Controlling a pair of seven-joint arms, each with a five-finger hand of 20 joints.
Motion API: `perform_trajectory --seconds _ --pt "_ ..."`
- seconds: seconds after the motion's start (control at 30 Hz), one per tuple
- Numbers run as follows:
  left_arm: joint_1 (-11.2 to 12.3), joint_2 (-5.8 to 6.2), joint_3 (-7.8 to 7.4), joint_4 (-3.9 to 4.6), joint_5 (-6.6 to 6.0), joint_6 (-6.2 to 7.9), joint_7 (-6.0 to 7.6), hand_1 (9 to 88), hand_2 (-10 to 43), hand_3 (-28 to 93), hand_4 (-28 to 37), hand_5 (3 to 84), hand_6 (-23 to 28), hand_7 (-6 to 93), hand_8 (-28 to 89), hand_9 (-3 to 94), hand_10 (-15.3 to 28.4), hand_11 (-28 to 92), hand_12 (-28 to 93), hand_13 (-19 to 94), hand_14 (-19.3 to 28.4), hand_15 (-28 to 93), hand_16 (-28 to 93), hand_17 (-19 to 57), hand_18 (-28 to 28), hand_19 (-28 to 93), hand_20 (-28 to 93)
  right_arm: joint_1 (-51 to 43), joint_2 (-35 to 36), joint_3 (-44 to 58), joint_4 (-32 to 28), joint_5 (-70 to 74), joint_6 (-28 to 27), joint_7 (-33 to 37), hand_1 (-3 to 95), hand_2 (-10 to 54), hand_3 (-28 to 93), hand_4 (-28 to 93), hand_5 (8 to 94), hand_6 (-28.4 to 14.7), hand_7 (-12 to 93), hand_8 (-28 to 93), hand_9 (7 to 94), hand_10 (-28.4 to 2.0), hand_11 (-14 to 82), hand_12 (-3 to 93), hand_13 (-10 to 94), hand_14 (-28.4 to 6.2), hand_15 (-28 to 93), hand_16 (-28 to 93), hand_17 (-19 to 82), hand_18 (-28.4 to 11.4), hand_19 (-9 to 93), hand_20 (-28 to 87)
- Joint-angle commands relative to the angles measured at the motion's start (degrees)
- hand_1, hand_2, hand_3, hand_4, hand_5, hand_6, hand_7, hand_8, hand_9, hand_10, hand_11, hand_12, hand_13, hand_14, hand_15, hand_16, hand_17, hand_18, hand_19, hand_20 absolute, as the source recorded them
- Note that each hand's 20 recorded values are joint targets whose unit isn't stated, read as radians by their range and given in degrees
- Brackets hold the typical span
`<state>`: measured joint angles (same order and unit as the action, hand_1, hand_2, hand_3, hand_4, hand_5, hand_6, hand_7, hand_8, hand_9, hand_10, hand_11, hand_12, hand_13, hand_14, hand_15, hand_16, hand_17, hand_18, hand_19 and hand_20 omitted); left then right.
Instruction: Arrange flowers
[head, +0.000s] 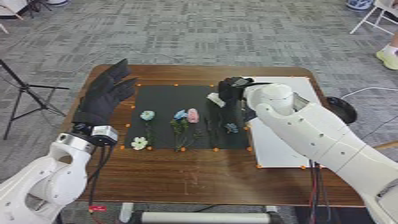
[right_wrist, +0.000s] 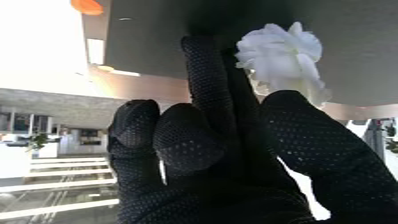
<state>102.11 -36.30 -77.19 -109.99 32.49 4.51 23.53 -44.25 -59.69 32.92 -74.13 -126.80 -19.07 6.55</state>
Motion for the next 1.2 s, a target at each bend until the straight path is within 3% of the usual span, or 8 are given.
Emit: perform_trajectory --seconds 0.03,0.43,0.73,0.9,1.03,1.1,1.17,1.2 --pt "0.82 -0.4 -0.94 -0.26 0.01 -0.18 -0.01 27.4 -3.6 66 -25.4 23.9 1.8 14.7 -7 18.9 9.9 11 20 17 13.2 21 8 -10.8 18.8 35 12 -0.98 2.11 0.3 -2.41 1.26 1.32 -1.73 14.1 24.2 93 21 53.8 -4.3 26 -11 70.1 -11.6 17.1 15.4 72 -8.8 85 28 33 -22.4 87 49" --pt "1.8 -0.59 -1.62 -0.64 0.02 -0.02 0.03 27.3 -3.6 66 -25.3 23.9 1.8 14.8 -7 18.9 9.9 12 20 16 13.3 21 8 -10.9 18.8 35 12 -1.74 5.44 -0.05 -7.3 -1.65 4.43 -3.97 14.7 23.5 93 21 54.7 -3.1 28 -12 68.7 -10.7 18.3 16.5 71 -9.1 85 30 31 -22.5 86 50" --pt "3.29 -1.8 -2.38 -1.17 0.08 0.56 0.41 27.2 -3.6 66 -25.4 23.9 1.8 15.3 -7 18.9 10.0 13 20 16 13.3 22 7 -10.9 18.9 35 12 -8.7 12.31 8.88 -16.55 2.73 12.09 0.49 12.5 22.1 93 13 45.1 -5.8 22 -10 56.0 -12.5 18.4 17.9 67 -9.8 82 25 30 -22.6 84 49" --pt "3.93 -3.73 -2.27 -1.61 0.21 0.98 1.29 27.2 -3.7 66 -25.5 24.0 1.8 15.5 -7 18.9 10.0 13 19 16 13.3 23 7 -10.9 18.9 36 12 -21.07 17.97 23.12 -24.97 18.47 20.17 -1.05 13.2 19.5 92 -6 43.1 -6.5 21 -9 50.5 -14.3 19.2 19.8 54 -12.8 72 20 27 -22.8 81 48" --pt "4.58 -5.39 -2.07 -1.68 0.65 1.41 1.48 27.2 -3.7 66 -25.5 24.0 1.8 15.6 -8 19.0 10.1 13 19 16 13.3 23 7 -10.9 18.9 36 12 -36.22 20.14 40.17 -30.77 42.89 19.75 -9.1 14.9 12.2 89 -18 39.7 -5.2 23 -11 41.9 -13.4 17.4 20.2 35 -11.7 47 16 14 -21.8 59 38" --pt "6.03 -6.14 -3.1 -2.21 2.22 2.65 0.93 27.3 -3.8 66 -25.5 24.1 1.8 15.7 -8 19.2 10.1 13 19 16 13.3 23 7 -10.8 18.9 36 12 -42.26 18.79 48.39 -32.6 52.73 14.32 -9.93 15.0 8.8 88 -20 38.7 -4.7 20 -10 39.4 -13.2 15.6 20.7 30 -11.5 37 19 11 -21.9 52 33" --pt "7.46 -7.0 -4.4 -2.63 5.28 3.69 -0.3 27.4 -3.9 66 -25.3 24.1 1.8 15.8 -8 19.2 10.1 13 19 16 13.3 23 7 -10.7 18.9 36 12 -46.39 16.83 56.5 -32.9 58.08 2.45 -9.47 14.9 7.2 84 -22 36.8 -3.1 13 -9 37.0 -13.5 10.7 21.0 26 -12.0 25 25 7 -21.9 46 29" --pt "7.95 -7.33 -4.83 -2.82 6.65 3.97 -1.04 27.5 -3.9 66 -25.3 24.1 1.8 15.8 -8 19.2 10.1 13 19 16 13.2 23 7 -10.7 18.9 36 12 -48.96 16.61 58.25 -33.56 61.67 3.2 -10.91 13.5 6.9 80 -22 34.8 -2.6 10 -8 34.8 -13.2 7.0 21.7 24 -12.1 16 30 3 -22.2 43 27"
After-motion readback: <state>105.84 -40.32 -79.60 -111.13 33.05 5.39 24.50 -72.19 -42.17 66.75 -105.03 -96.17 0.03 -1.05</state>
